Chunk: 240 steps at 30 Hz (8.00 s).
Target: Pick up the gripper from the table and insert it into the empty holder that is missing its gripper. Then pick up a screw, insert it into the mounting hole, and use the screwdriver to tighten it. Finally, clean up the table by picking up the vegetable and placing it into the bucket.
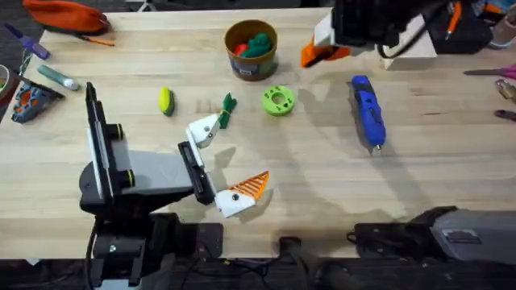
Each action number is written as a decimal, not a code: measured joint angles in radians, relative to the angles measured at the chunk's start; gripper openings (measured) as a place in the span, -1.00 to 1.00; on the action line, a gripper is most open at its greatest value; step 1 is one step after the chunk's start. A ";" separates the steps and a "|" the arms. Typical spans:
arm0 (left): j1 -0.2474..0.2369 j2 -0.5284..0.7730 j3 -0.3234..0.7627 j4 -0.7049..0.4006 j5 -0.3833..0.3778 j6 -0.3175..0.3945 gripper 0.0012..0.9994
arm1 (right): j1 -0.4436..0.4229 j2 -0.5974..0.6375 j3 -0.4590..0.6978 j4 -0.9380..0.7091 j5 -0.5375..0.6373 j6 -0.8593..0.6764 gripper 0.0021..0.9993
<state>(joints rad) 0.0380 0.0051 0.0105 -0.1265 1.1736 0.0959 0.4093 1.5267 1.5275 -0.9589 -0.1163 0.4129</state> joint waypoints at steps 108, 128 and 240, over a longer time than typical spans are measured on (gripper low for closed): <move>0.000 0.000 0.000 0.000 0.000 0.000 0.97 | -0.008 0.215 -0.801 1.679 -1.407 0.553 -0.99; 0.000 0.000 0.000 0.000 0.000 0.000 0.97 | 0.009 0.215 -0.796 1.678 -1.407 0.553 -0.99; 0.000 0.000 0.000 0.003 -0.018 -0.011 0.97 | 0.062 0.303 -0.686 1.697 -1.357 0.680 -0.99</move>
<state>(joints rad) 0.0383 0.0051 0.0105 -0.1234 1.1557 0.0849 0.4709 1.8301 0.8420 0.7384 -1.4731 1.0927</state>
